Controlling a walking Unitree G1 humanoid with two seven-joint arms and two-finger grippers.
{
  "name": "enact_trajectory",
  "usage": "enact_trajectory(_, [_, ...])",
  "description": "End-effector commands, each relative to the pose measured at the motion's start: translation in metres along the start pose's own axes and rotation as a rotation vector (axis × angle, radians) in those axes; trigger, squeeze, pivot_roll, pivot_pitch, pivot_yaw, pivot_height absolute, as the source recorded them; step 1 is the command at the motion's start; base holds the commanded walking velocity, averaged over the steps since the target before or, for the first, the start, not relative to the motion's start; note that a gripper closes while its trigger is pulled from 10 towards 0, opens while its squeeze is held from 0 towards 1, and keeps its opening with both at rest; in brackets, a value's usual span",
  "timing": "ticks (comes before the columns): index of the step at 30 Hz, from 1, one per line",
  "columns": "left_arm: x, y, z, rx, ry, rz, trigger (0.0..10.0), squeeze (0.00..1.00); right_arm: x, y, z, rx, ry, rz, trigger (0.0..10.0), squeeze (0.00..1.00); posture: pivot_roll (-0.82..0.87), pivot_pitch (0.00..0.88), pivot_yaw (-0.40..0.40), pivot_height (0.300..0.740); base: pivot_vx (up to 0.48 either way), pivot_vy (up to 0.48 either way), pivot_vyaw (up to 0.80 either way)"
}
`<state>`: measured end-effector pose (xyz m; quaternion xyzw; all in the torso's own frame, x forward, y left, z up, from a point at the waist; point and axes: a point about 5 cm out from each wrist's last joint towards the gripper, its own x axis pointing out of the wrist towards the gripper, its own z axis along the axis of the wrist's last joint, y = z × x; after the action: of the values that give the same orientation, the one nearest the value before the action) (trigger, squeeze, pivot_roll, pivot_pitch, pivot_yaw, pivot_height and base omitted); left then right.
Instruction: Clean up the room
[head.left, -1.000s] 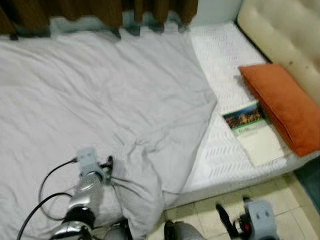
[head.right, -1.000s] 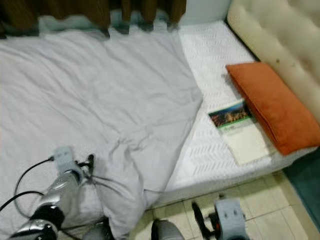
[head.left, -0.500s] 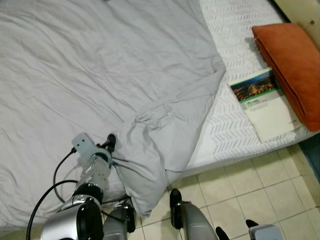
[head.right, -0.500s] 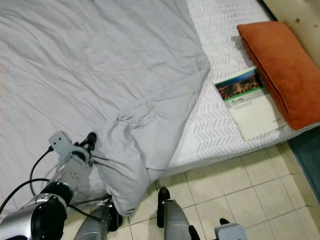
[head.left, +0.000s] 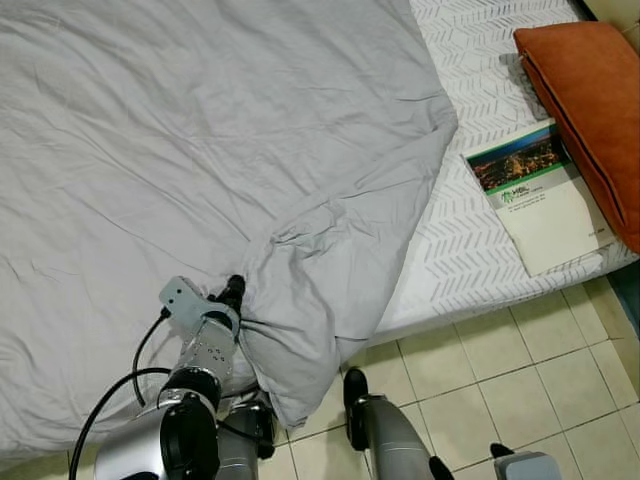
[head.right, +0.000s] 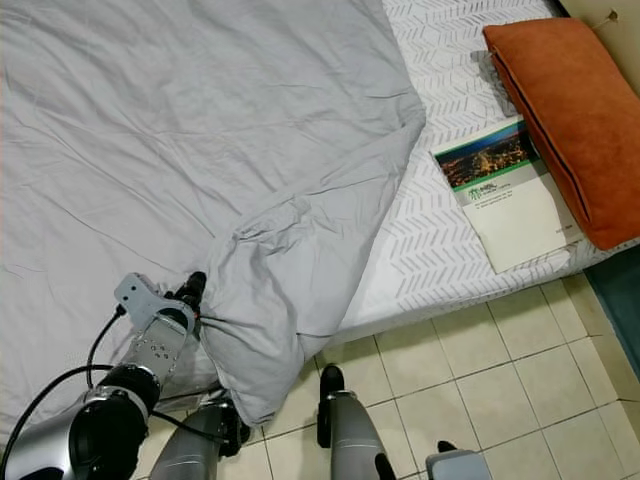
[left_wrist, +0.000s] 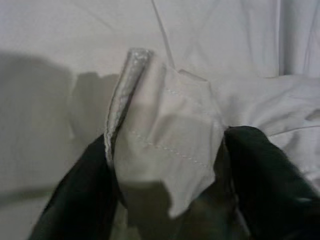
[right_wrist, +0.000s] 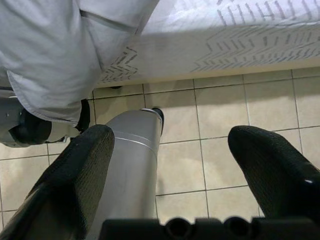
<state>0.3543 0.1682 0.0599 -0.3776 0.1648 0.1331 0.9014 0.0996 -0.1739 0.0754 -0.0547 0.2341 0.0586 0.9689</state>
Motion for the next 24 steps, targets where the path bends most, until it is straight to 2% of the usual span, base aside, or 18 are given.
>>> enact_trajectory(1, [-0.005,0.015,-0.022,0.077,0.089,0.059,0.0,0.0,-0.004,0.0,-0.006,0.0,0.036,-0.015,10.0,0.0,-0.37,0.582,-0.044,0.74,0.0,0.0,0.0])
enact_trajectory(4, [-0.004,0.013,-0.019,0.154,0.076,0.062,0.0,0.0,0.003,-0.002,-0.006,0.005,0.027,-0.026,10.0,0.0,-0.36,0.566,-0.033,0.74,0.0,0.0,0.0])
enact_trajectory(5, [-0.004,0.013,-0.019,0.154,0.076,0.062,0.0,0.0,0.003,-0.002,-0.006,0.005,0.027,-0.026,10.0,0.0,-0.36,0.566,-0.033,0.74,0.0,0.0,0.0])
enact_trajectory(6, [-0.004,0.015,-0.017,0.209,0.071,0.07,0.0,0.0,0.01,-0.002,-0.006,0.006,0.018,-0.028,10.0,0.0,-0.34,0.55,-0.027,0.74,0.0,0.0,0.0])
enact_trajectory(7, [-0.004,0.015,-0.016,0.23,0.069,0.067,0.0,0.0,0.013,-0.002,-0.005,0.006,0.014,-0.027,10.0,0.0,-0.34,0.543,-0.023,0.74,0.0,0.0,0.0])
enact_trajectory(14, [-0.003,0.007,-0.014,0.325,0.049,0.017,0.0,0.0,0.03,-0.01,-0.003,-0.003,-0.008,-0.036,10.0,0.0,-0.33,0.487,-0.013,0.74,0.0,0.0,0.0])
enact_trajectory(16, [-0.004,0.003,-0.018,0.409,0.059,-0.018,0.0,0.0,0.04,-0.015,0.001,0.002,-0.026,-0.05,10.0,0.0,-0.32,0.456,-0.008,0.74,0.0,0.0,0.0])
enact_trajectory(17, [-0.004,0.003,-0.018,0.409,0.059,-0.018,0.0,0.0,0.04,-0.015,0.001,0.002,-0.026,-0.05,10.0,0.0,-0.32,0.456,-0.008,0.74,0.0,0.0,0.0])
enact_trajectory(19, [-0.005,-0.001,-0.024,0.533,0.072,-0.058,0.0,0.0,0.051,-0.018,0.001,-0.004,-0.036,-0.053,10.0,0.0,-0.3,0.397,0.007,0.74,0.0,0.0,0.0])
enact_trajectory(20, [-0.005,-0.001,-0.024,0.533,0.072,-0.058,0.0,0.0,0.051,-0.018,0.001,-0.004,-0.036,-0.053,10.0,0.0,-0.3,0.397,0.007,0.74,0.0,0.0,0.0])
enact_trajectory(21, [-0.006,-0.002,-0.029,0.623,0.081,-0.103,0.0,0.0,0.054,-0.019,0.002,-0.021,-0.052,-0.054,10.0,0.0,-0.29,0.366,0.013,0.74,0.0,0.0,0.0])
enact_trajectory(24, [-0.008,-0.002,-0.033,0.701,0.085,-0.138,0.0,0.0,0.062,-0.022,0.002,-0.021,-0.063,-0.064,10.0,0.0,-0.29,0.336,0.026,0.74,0.0,0.0,0.0])
